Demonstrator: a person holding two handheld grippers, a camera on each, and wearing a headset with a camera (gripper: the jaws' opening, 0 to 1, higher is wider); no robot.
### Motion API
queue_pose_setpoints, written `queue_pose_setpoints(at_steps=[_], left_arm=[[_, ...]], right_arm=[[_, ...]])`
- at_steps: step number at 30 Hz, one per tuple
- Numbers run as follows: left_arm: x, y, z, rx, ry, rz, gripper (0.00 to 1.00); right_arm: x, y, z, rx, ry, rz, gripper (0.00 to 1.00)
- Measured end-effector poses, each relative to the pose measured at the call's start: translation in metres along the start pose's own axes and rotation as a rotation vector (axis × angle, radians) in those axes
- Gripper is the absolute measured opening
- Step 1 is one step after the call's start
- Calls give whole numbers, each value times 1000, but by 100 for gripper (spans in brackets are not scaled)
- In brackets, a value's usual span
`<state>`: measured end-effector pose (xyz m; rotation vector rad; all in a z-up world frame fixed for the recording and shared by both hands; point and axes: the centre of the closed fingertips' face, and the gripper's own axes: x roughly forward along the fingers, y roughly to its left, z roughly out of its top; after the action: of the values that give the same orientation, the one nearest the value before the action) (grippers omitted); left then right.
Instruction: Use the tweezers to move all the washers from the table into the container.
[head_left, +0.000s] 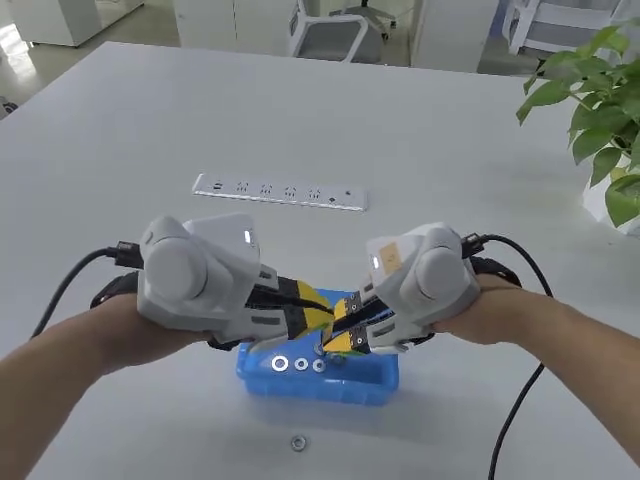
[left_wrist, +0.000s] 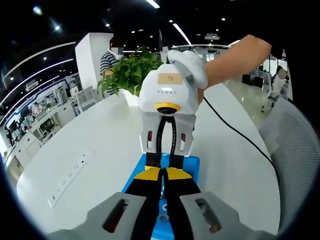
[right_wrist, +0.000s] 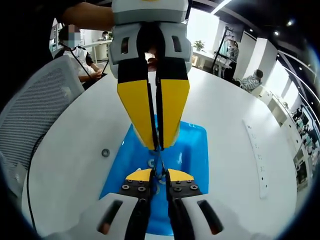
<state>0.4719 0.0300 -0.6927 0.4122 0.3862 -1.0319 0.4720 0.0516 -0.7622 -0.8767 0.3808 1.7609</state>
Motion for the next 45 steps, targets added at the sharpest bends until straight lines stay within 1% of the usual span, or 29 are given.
queue_pose_setpoints(at_steps=[3, 4, 7, 11, 15, 18, 21, 23, 26, 27, 31, 33, 36, 39, 41, 45], left_arm=[[0, 1, 0, 0, 2, 1, 5], [0, 0, 0, -1, 0, -7, 5], [-1, 0, 1, 11, 1, -5, 5], [-2, 0, 5, 9, -9, -3, 5], [-5, 1, 7, 8, -10, -2, 5], [-7, 0, 7, -1, -1, -7, 5], [-11, -1, 9, 3, 2, -2, 5], [-13, 0, 10, 0, 1, 1, 5], [-16, -1, 13, -1, 2, 4, 5], [-17, -1, 14, -4, 0, 4, 5], [-22, -3, 19, -10, -9, 1, 5], [-24, -5, 21, -11, -9, 0, 5], [-28, -7, 23, -13, -10, 1, 5], [-32, -10, 26, -13, -9, 1, 5], [-34, -12, 28, -17, -10, 0, 5], [-38, -15, 30, -15, -8, -4, 5]], right_arm=[[-1, 0, 0, -2, 2, -4, 11], [-1, 0, 0, -2, 3, -7, 12], [-2, 0, 0, -2, 3, -10, 13], [-5, 0, 0, 1, 3, -17, 14], [-9, 0, 1, 13, -1, -29, 16], [-14, -1, 3, 44, -13, -45, 18], [-18, -1, 5, 58, -19, -58, 19], [-21, -1, 8, 80, -28, -70, 20], [-27, -2, 7, 115, -26, -95, 24], [-30, -3, 7, 127, -25, -109, 25], [-41, -2, 8, 173, -35, -139, 29], [-47, 0, 8, 180, -36, -159, 29], [-55, 2, 8, 225, -42, -184, 33], [-60, 6, 7, 223, -39, -207, 34], [-64, 9, 8, 237, -46, -216, 35], [-70, 16, 8, 264, -42, -244, 38]])
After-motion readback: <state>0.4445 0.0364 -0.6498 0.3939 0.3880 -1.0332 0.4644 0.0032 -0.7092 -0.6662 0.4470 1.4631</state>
